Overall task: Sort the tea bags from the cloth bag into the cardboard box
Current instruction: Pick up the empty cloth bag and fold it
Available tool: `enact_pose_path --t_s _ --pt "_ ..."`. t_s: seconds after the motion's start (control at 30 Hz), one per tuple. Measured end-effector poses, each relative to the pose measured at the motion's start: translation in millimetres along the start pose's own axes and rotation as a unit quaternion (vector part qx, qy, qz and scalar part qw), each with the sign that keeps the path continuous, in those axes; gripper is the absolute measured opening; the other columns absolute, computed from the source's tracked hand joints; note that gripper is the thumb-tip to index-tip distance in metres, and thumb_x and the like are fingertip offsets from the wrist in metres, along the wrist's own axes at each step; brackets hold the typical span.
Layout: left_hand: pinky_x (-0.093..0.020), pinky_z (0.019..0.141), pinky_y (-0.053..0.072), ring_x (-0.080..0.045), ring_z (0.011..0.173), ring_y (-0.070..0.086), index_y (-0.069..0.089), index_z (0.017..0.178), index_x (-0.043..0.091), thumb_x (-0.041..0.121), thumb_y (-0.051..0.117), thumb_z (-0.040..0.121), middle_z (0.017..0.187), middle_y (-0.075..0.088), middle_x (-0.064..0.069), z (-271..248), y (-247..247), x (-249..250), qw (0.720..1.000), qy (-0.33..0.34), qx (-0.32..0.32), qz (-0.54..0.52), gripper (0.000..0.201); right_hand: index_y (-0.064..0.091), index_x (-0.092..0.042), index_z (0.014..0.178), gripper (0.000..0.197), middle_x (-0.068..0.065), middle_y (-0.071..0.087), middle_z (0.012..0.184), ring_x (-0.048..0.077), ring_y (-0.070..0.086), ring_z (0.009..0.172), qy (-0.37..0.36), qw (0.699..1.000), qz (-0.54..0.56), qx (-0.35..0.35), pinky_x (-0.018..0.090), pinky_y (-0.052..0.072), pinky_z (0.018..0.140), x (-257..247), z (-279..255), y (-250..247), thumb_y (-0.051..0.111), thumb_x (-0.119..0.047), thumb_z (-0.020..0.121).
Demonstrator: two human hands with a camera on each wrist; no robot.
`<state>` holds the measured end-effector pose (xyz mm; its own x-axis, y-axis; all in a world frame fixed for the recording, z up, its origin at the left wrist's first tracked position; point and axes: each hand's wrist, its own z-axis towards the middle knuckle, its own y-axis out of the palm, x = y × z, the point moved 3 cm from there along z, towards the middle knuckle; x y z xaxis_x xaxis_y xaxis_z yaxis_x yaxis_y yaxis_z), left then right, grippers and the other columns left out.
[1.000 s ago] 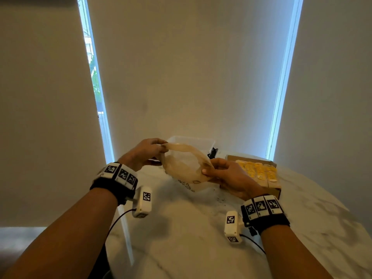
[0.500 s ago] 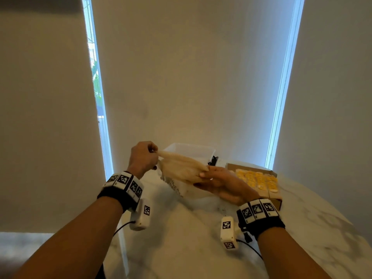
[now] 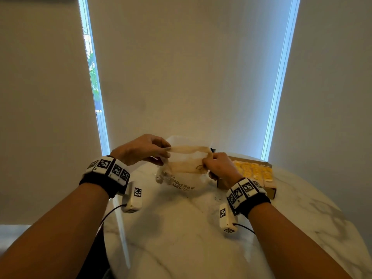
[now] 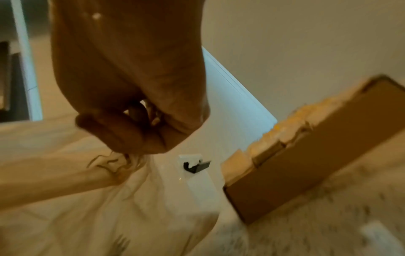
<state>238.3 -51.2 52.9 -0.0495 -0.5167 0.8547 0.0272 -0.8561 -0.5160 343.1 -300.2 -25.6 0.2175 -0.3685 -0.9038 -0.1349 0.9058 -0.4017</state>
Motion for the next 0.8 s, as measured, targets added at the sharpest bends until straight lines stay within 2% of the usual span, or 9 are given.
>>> enact_pose_path --t_s 0.07,0.17,0.27,0.33,0.43,0.5,0.57,0.67,0.8 --pt "-0.026 0.066 0.063 -0.022 0.076 0.079 0.075 0.105 0.006 -0.003 0.073 0.092 0.099 0.075 -0.016 -2.2 -7.5 4.5 0.997 0.001 0.060 0.044 0.016 0.065 -0.009 0.072 0.026 0.007 0.062 0.064 0.021 0.058 0.052 0.000 0.996 -0.081 0.027 0.028 0.046 0.049 0.0 1.7 -7.7 0.062 -0.026 0.091" --pt "-0.022 0.050 0.057 -0.017 0.055 0.074 0.075 0.092 0.011 -0.007 0.070 0.090 0.094 0.073 -0.008 -2.8 -13.1 8.4 0.967 0.039 0.205 0.148 0.019 0.060 -0.015 0.064 0.044 0.004 0.065 0.065 0.027 0.065 0.062 0.006 0.976 -0.194 0.100 0.032 0.048 0.057 -5.9 -1.4 -16.9 0.059 -0.051 0.088" --pt "-0.024 0.050 0.058 -0.015 0.053 0.073 0.075 0.090 0.015 -0.005 0.073 0.088 0.091 0.072 -0.003 -0.5 -5.8 11.3 0.946 0.049 0.260 0.187 0.020 0.064 -0.009 0.070 0.040 0.007 0.070 0.070 0.028 0.073 0.069 0.002 0.993 -0.051 0.104 0.044 0.065 0.067 -7.4 5.7 -4.3 0.061 -0.043 0.090" --pt "-0.029 0.058 0.064 -0.018 0.060 0.076 0.073 0.095 0.016 -0.005 0.071 0.089 0.095 0.070 -0.002 1.8 -3.7 8.4 0.958 0.021 0.233 0.169 0.022 0.067 -0.005 0.082 0.030 0.011 0.071 0.080 0.028 0.075 0.079 0.025 0.993 0.086 0.080 0.046 0.068 0.072 -4.6 7.2 4.2 0.066 -0.032 0.094" --pt "-0.036 0.076 0.066 -0.022 0.079 0.075 0.071 0.098 0.013 -0.003 0.062 0.095 0.106 0.068 -0.008 5.5 -6.8 3.4 0.976 0.004 0.167 0.142 0.018 0.061 -0.001 0.101 0.017 0.021 0.071 0.102 0.029 0.078 0.087 0.034 0.985 0.163 0.037 0.038 0.067 0.073 3.0 1.6 5.3 0.071 -0.015 0.100" --pt "-0.037 0.086 0.062 -0.024 0.094 0.068 0.074 0.103 0.007 -0.003 0.053 0.099 0.107 0.069 -0.012 4.0 -7.2 2.1 0.984 0.001 0.138 0.115 0.023 0.058 0.000 0.113 0.027 0.026 0.073 0.110 0.032 0.080 0.089 0.027 0.977 0.211 -0.003 0.036 0.067 0.074 4.4 -7.0 3.4 0.076 -0.014 0.098" --pt "-0.033 0.085 0.055 -0.024 0.094 0.064 0.078 0.108 0.004 -0.005 0.049 0.099 0.103 0.071 -0.011 2.5 -7.0 1.3 0.986 0.014 0.121 0.117 0.032 0.059 0.002 0.123 0.040 0.024 0.077 0.110 0.034 0.080 0.094 0.014 0.966 0.252 -0.062 0.037 0.067 0.078 1.3 -16.7 1.8 0.080 -0.017 0.095" --pt "-0.032 0.080 0.048 -0.024 0.088 0.060 0.082 0.107 0.008 0.003 0.052 0.103 0.098 0.071 -0.007 2.6 -5.8 -1.7 0.987 0.012 0.105 0.125 0.031 0.065 -0.002 0.125 0.033 0.016 0.080 0.113 0.033 0.079 0.103 -0.016 0.960 0.245 -0.132 0.044 0.066 0.088 -8.6 -29.1 -0.8 0.077 -0.012 0.096" --pt "-0.036 0.086 0.052 -0.026 0.093 0.063 0.083 0.106 0.006 0.008 0.061 0.102 0.101 0.074 -0.008 3.8 -1.3 -1.1 0.992 0.007 0.089 0.094 0.022 0.069 0.003 0.114 0.028 0.016 0.080 0.105 0.029 0.080 0.097 -0.049 0.979 0.149 -0.130 0.041 0.066 0.084 -14.1 -33.5 -3.2 0.081 -0.012 0.093"
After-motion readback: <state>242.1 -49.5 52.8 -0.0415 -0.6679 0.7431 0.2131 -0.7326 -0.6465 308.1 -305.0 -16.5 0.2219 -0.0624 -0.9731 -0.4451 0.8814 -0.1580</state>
